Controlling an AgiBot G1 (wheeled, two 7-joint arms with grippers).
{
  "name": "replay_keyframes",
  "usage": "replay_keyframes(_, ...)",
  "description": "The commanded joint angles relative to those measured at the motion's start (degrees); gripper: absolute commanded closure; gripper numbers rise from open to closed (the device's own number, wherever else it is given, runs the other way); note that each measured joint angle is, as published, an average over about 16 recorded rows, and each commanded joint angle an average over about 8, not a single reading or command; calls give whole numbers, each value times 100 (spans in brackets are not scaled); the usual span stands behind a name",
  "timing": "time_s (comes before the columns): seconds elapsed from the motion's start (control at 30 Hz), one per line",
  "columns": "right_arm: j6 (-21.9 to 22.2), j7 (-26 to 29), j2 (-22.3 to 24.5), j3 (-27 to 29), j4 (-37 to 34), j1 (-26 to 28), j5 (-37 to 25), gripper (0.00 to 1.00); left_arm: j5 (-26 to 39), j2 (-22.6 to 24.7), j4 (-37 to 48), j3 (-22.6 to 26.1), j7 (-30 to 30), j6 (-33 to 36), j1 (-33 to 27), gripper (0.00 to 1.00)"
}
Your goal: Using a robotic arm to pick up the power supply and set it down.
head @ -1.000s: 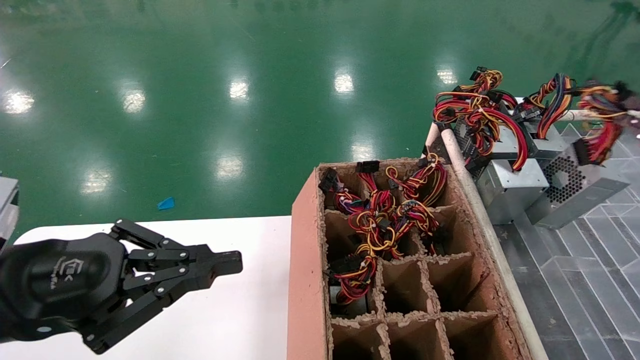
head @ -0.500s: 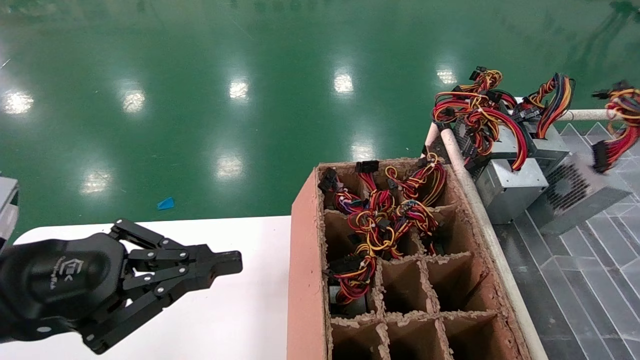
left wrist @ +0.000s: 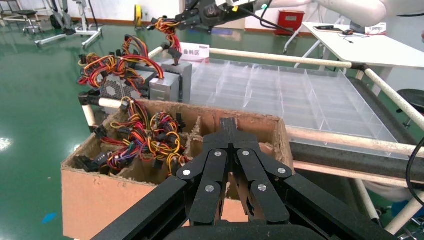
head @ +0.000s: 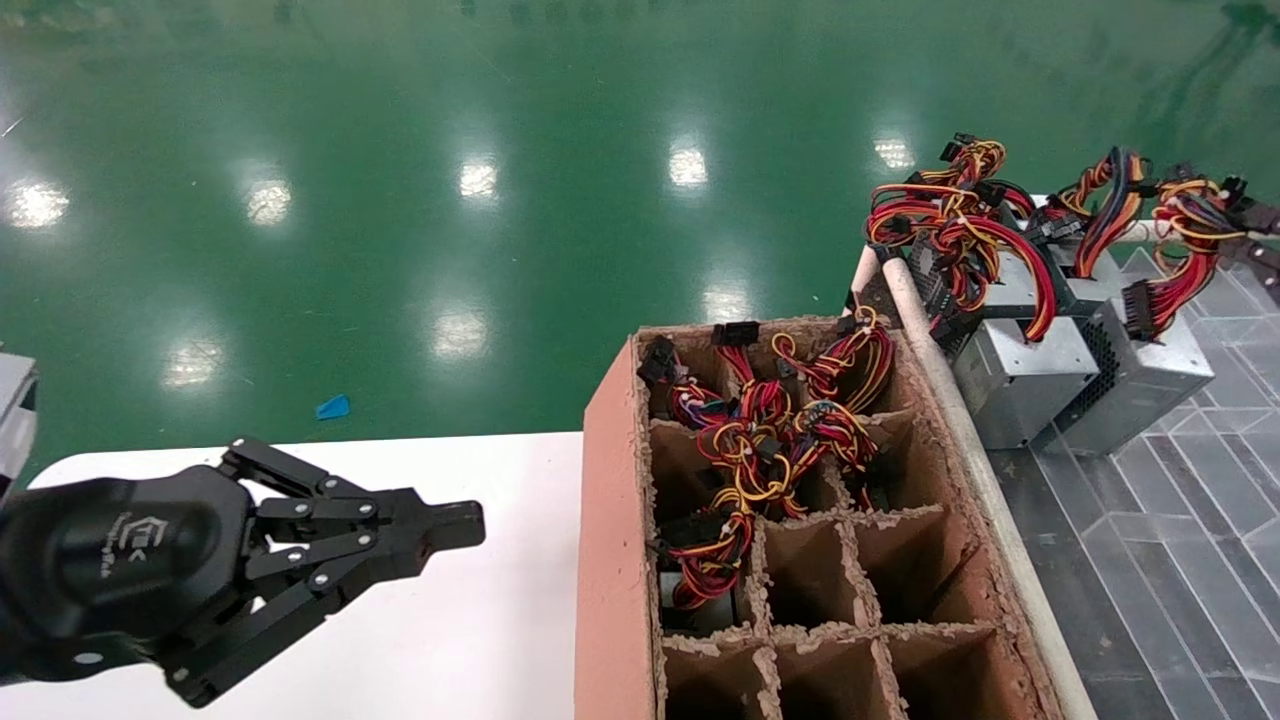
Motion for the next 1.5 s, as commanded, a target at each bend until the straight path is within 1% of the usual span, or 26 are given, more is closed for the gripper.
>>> replay_keyframes(0.03,-57,-39,-71,-17,-101,25,21,100,0,0,0,0,0,0,0,100)
replay_keyframes(0.2,-164,-146,-203,-52,-293,97,43,100,0,0,0,0,0,0,0,100)
replay_keyframes(0.23,-185,-167,-220,-57,-330,118,46,97,0,0,0,0,0,0,0,100)
replay_keyframes(0.27,-203,-185,-232,-64,-364,139,43,88,0,0,0,0,0,0,0,100)
replay_keyframes(0.47,-276,-212,-247,-142,-504,307,-47,13,0,0,0,0,0,0,0,100)
replay_keyframes(0.5,-282,-206,-243,-156,-518,335,-67,3,0,0,0,0,0,0,0,100)
replay_keyframes(0.53,-287,-198,-239,-168,-531,363,-83,0,0,0,0,0,0,0,0,100)
replay_keyframes(0.9,-452,-131,-146,-323,-569,549,-284,0,0,0,0,0,0,0,0,100)
replay_keyframes(1.1,-623,-205,-11,-395,-396,619,-390,0,0,0,0,0,0,0,0,100)
replay_keyframes(1.3,-729,-300,119,-367,-212,623,-357,0,0,0,0,0,0,0,0,100)
replay_keyframes(1.4,-778,-193,128,-384,-112,592,-284,0,0,0,0,0,0,0,0,100)
replay_keyframes(1.5,-839,45,93,-442,22,536,-171,0,0,0,0,0,0,0,0,100)
